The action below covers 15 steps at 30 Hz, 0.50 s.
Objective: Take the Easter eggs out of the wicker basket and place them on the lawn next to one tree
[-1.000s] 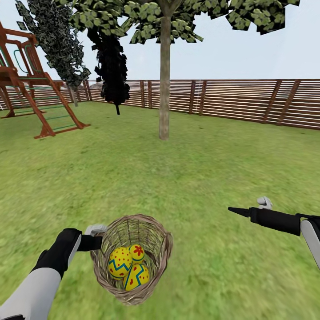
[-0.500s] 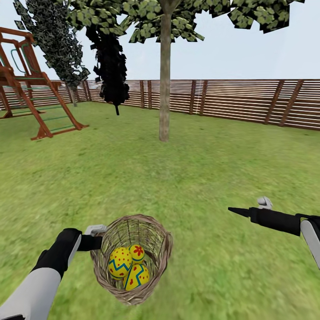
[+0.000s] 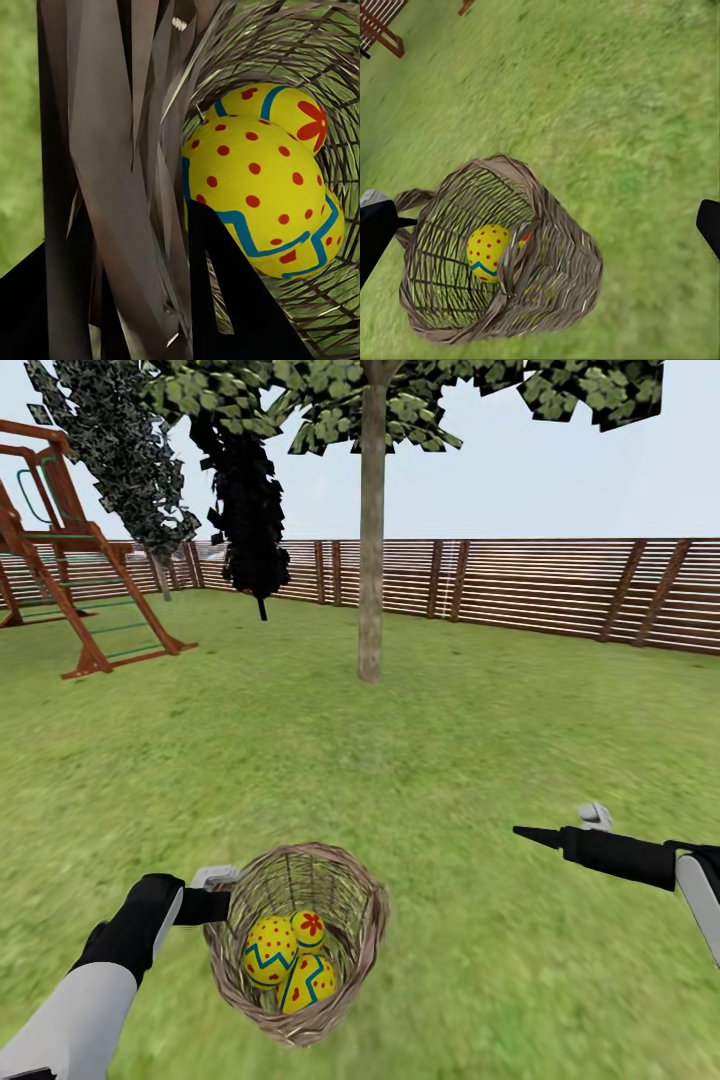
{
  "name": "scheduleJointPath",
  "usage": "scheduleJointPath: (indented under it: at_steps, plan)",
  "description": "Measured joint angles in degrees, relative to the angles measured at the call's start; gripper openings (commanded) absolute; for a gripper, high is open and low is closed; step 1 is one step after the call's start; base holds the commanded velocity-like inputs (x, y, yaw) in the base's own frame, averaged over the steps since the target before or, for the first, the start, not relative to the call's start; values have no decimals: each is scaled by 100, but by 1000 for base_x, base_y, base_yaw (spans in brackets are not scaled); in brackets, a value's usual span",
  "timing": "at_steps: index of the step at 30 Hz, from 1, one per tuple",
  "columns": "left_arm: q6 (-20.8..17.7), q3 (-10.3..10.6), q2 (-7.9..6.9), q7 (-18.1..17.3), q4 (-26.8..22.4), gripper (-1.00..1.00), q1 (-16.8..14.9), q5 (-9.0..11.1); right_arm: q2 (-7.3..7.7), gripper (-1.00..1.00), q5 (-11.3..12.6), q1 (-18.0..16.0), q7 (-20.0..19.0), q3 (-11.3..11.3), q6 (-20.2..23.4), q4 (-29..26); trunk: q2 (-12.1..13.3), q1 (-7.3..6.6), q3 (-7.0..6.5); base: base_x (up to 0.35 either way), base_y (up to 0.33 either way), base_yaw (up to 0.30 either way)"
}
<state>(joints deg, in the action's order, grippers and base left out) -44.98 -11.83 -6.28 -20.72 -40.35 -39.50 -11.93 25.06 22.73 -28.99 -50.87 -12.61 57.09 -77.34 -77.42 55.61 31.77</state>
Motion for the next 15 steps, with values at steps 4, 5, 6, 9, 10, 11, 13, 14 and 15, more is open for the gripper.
scheduleJointPath:
  at_steps: [4,5,6,9,10,11,13,14,15]
  plan:
    - [0,0,0,-2,0,-100,0,-1,7,100,0,-1,0,0,0,0,0,0,0,330,0,0]
    - [0,0,0,1,0,-100,0,0,7,100,0,-1,0,0,0,0,0,0,0,330,0,0]
    - [0,0,0,2,0,-100,0,0,7,100,0,-1,0,0,0,0,0,0,0,330,0,0]
    - [-1,0,0,-2,0,-100,0,3,7,100,0,0,0,0,0,0,0,0,0,330,0,0]
    - [0,0,0,-3,0,-100,0,2,7,100,0,-1,0,0,0,0,0,0,0,330,0,0]
    - [-1,0,0,-2,0,-100,0,3,7,100,0,-2,0,0,0,0,0,0,0,330,0,0]
    - [1,0,0,-2,0,-100,0,-3,7,100,0,-3,0,0,0,0,0,0,0,330,0,0]
    - [0,0,0,-2,0,-100,0,-1,7,100,0,-5,0,0,0,0,0,0,0,330,0,0]
    - [0,0,0,-2,0,-100,0,1,7,100,0,0,0,0,0,0,0,0,0,330,0,0]
